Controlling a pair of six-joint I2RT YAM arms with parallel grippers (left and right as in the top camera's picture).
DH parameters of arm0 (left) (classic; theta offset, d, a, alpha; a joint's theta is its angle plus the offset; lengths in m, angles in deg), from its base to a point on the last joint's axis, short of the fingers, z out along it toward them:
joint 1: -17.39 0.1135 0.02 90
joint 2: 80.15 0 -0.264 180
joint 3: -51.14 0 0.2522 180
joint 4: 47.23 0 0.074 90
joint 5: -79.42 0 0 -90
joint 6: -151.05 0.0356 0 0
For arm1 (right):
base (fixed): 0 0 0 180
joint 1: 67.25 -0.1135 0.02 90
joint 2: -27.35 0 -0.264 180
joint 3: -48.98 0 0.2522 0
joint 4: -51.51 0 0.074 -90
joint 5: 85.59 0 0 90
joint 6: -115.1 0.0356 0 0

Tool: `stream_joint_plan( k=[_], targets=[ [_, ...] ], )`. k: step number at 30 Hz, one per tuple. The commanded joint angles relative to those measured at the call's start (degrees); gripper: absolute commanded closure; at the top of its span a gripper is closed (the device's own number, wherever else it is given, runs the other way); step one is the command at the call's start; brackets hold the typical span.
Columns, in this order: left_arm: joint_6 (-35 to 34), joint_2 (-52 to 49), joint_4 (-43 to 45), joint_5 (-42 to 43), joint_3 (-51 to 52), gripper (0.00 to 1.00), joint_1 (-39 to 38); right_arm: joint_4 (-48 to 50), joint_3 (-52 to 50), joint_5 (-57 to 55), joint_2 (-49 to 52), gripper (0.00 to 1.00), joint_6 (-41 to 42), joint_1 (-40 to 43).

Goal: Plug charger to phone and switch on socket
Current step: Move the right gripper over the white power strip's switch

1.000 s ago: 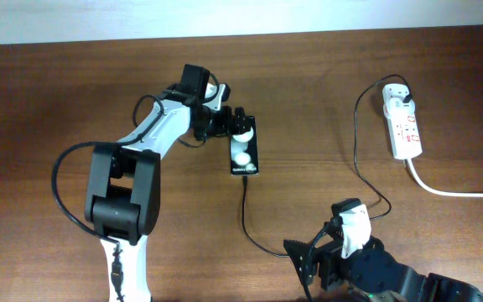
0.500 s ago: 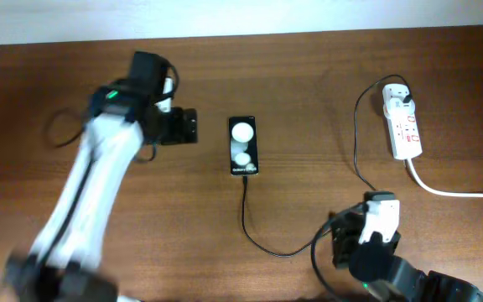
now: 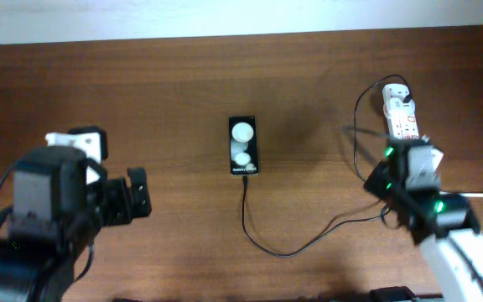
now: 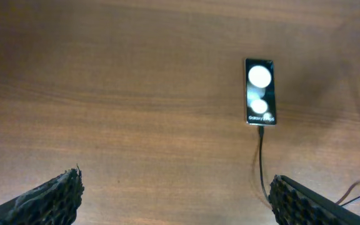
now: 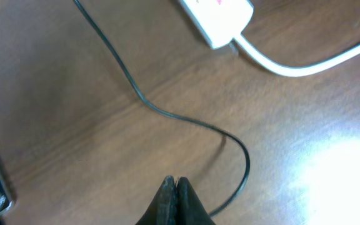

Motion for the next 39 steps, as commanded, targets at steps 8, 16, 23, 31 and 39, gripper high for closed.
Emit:
stream_joint_plan(
  k=[8, 16, 23, 31, 39],
  targets=[
    [0.09, 16.83, -1.14, -0.85, 0.15, 0.01, 0.13, -1.38, 22.45, 12.68, 29.18, 0.96, -4.52, 17.25],
    [0.09, 28.74, -8.92, -0.9, 0.13, 0.01, 2.29, -1.44, 35.58, 9.29, 46.34, 0.96, -5.73, 21.05],
    [0.09, 32.79, -15.39, -0.87, 0.42, 0.01, 4.76, 0.74, 42.49, 7.04, 55.43, 0.96, -5.99, 21.57],
    [0.09, 32.81, -15.39, -0.87, 0.42, 0.01, 4.76, 6.45, 42.99, 6.67, 61.13, 0.96, -6.03, 22.08],
    [0.09, 32.85, -15.39, -0.87, 0.42, 0.01, 4.76, 10.03, 42.99, 7.32, 63.54, 0.96, -6.21, 24.39]
  ],
)
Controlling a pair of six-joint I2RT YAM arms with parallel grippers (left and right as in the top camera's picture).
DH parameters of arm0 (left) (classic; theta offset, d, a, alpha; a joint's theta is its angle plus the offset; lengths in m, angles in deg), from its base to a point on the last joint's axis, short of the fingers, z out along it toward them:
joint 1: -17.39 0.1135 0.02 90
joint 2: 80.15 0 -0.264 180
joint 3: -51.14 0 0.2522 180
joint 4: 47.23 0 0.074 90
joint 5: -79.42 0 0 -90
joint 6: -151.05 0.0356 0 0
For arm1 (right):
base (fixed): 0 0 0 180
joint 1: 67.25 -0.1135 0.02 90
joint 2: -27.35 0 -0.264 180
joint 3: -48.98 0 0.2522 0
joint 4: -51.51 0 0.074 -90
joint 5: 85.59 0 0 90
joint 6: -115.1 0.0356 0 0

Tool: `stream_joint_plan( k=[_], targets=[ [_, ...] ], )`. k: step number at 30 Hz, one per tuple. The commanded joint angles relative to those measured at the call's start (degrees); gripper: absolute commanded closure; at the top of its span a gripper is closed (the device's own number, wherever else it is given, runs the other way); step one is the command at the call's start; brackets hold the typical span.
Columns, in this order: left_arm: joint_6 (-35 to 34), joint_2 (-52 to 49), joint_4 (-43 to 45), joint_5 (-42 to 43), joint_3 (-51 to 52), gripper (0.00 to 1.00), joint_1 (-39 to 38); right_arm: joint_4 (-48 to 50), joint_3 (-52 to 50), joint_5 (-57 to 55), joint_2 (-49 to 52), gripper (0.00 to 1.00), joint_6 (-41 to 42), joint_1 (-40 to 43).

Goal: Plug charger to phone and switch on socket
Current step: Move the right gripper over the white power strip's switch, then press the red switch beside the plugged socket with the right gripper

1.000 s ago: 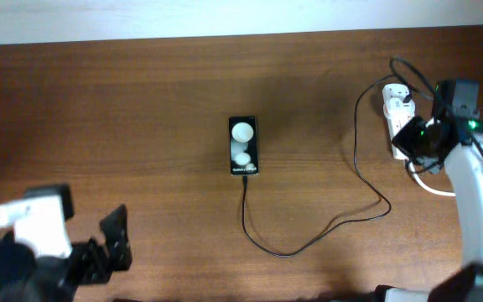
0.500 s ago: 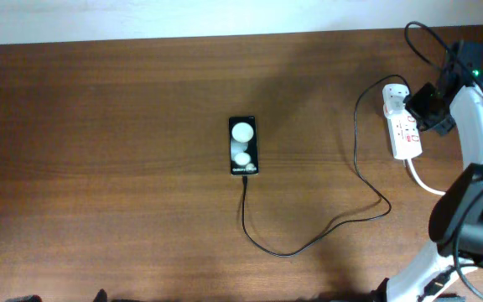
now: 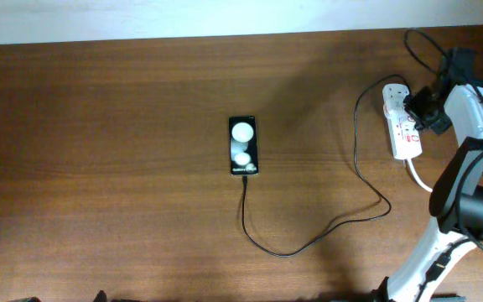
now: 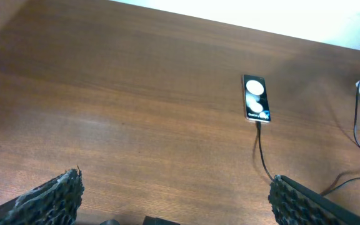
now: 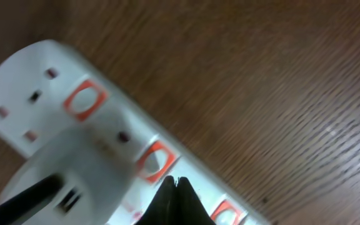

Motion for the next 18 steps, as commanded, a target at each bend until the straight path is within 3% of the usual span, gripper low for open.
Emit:
stream_joint_plan(
  k=[1, 18],
  targets=[
    [0.09, 0.55, 0.0, -0.85, 0.26, 0.01, 0.28, 1.7, 1.03, -0.46, 1.29, 0.96, -0.55, 0.76],
    [0.09, 4.0, 0.0, -0.83, 0.26, 0.01, 0.28, 3.5, 1.03, 10.4, 6.73, 0.96, -0.37, -0.42]
  ],
)
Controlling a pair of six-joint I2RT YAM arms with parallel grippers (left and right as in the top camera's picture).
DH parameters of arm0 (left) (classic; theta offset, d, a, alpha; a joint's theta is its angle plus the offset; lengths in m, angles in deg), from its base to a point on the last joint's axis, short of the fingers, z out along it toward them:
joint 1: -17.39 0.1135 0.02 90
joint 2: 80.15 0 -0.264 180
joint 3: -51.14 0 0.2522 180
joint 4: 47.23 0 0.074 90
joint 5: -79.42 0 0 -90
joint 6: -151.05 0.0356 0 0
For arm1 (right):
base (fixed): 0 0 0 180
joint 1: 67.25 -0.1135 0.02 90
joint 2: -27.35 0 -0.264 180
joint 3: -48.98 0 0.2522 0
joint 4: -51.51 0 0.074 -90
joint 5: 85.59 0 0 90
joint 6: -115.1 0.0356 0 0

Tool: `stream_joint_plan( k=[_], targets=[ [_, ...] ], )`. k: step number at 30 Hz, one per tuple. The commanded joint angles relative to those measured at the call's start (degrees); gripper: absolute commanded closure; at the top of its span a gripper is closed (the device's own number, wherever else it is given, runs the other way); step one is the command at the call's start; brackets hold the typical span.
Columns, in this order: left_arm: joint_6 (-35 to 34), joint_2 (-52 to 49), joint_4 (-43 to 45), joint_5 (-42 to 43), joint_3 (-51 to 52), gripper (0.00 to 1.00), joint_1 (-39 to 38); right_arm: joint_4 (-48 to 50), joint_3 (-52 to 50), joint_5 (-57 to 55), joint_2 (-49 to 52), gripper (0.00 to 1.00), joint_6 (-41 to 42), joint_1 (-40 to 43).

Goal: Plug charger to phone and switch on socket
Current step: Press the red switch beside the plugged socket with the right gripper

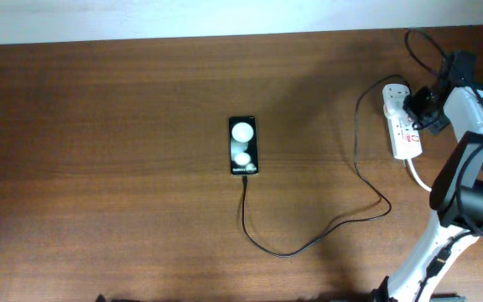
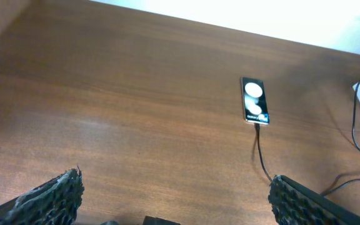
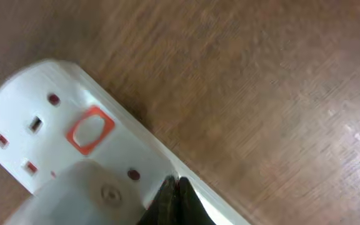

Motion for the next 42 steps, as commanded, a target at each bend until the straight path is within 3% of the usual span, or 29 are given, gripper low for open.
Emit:
stream_joint_plan(
  k=[1, 29, 34, 42],
  targets=[
    [0.09, 3.56, 0.0, -0.85, 0.17, 0.01, 0.28, -1.55, 0.68, 5.57, 3.74, 0.96, -0.44, -1.73],
    [0.09, 7.52, 0.0, -0.85, 0.2, 0.01, 0.28, -6.97, 0.61, 5.64, 5.49, 0.96, -0.39, -8.13],
    [0.09, 7.72, 0.0, -0.85, 0.2, 0.01, 0.28, -11.8, 0.63, 1.51, 5.25, 0.96, -0.46, -7.52],
    [0.09, 15.85, 0.0, -0.85, 0.24, 0.01, 3.17, -19.89, 0.63, -9.64, -6.97, 0.96, -0.79, -5.49]
  ],
)
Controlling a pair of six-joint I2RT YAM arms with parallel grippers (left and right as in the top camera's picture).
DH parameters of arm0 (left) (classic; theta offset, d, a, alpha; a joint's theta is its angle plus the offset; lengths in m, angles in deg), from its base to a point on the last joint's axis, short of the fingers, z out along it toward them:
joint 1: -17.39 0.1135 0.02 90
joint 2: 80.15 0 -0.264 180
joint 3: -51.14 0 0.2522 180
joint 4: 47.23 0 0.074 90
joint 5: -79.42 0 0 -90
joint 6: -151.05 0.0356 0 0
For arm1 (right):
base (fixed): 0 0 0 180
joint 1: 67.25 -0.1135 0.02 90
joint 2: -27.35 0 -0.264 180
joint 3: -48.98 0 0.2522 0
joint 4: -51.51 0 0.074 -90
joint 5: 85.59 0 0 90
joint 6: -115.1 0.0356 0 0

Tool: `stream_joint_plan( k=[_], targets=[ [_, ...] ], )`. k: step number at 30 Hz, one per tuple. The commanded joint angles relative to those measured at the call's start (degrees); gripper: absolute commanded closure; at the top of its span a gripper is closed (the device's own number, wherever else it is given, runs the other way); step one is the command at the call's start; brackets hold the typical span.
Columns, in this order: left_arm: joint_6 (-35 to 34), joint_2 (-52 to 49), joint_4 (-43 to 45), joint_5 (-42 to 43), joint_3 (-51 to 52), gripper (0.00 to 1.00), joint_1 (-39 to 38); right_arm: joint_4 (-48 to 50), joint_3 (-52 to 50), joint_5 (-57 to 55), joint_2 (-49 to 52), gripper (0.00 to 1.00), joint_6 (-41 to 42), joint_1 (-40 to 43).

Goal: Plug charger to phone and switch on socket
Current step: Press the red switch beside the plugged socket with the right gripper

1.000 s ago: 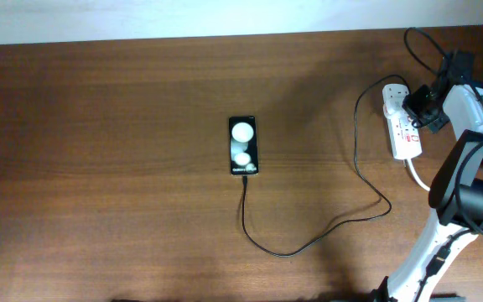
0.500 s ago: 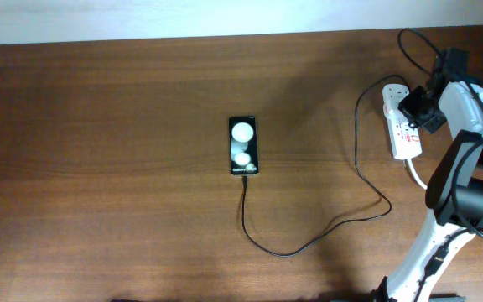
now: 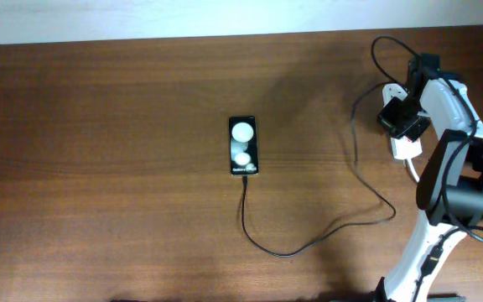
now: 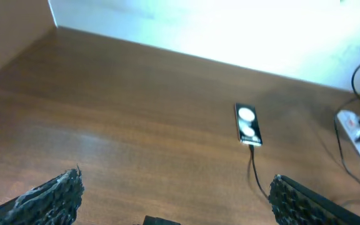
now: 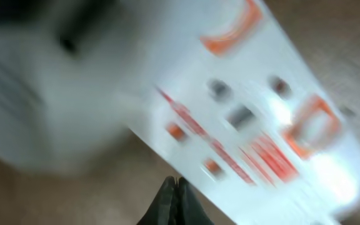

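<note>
The black phone (image 3: 242, 145) lies flat mid-table, its screen showing two white spots; it also shows in the left wrist view (image 4: 247, 124). A thin black charger cable (image 3: 292, 251) runs from the phone's near end in a loop to the white power strip (image 3: 407, 149) at the far right. My right gripper (image 3: 403, 118) is shut, empty, right over the strip. In its blurred wrist view the shut tips (image 5: 174, 182) point at the strip's near edge (image 5: 249, 119), beside red markings. My left gripper (image 4: 175, 181) is open, high and far back from the phone.
The strip's white lead (image 3: 415, 174) runs toward the front right, past the right arm (image 3: 451, 193). A dark cable (image 3: 388, 46) arcs behind the strip. In the left wrist view the strip (image 4: 358, 132) sits at the right edge, with a pale wall (image 4: 230, 31) behind the table.
My right gripper, still shut, has moved from the strip's far right end to above the strip's middle. The left wrist camera now sees the table from farther back. Phone and cable lie as before.
First my left arm stood open at the front left and my shut right gripper hung over the cable near the strip's front end. Then the left arm was out of the overhead view and the right gripper was at the strip's far end; now it is over the strip's middle.
</note>
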Motion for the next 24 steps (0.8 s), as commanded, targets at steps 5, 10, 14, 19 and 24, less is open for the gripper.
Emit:
stream_joint_plan(
  k=[5, 10, 14, 19, 24],
  targets=[
    [0.09, 9.57, -0.02, -0.85, 0.0, 0.01, 1.68, -2.56, -1.01, -10.56, -16.85, 0.96, -0.37, 1.14],
    [0.09, 12.24, -0.02, -0.85, 0.0, 0.01, 1.68, -3.87, -1.01, -10.95, -23.45, 0.96, -0.42, 1.18],
    [0.09, 13.46, -0.02, -0.83, -0.46, 0.01, 1.66, -5.92, -1.01, -12.24, -24.24, 0.96, -0.42, 1.18],
    [0.09, 13.46, -0.02, -0.85, -0.5, 0.01, 1.68, -6.99, -1.01, -12.2, -24.24, 0.96, -0.42, 1.14],
    [0.09, 13.46, -0.02, -0.85, -0.5, 0.01, 1.68, -8.11, -1.01, -11.02, -24.22, 0.96, -0.37, 1.11]
  ],
)
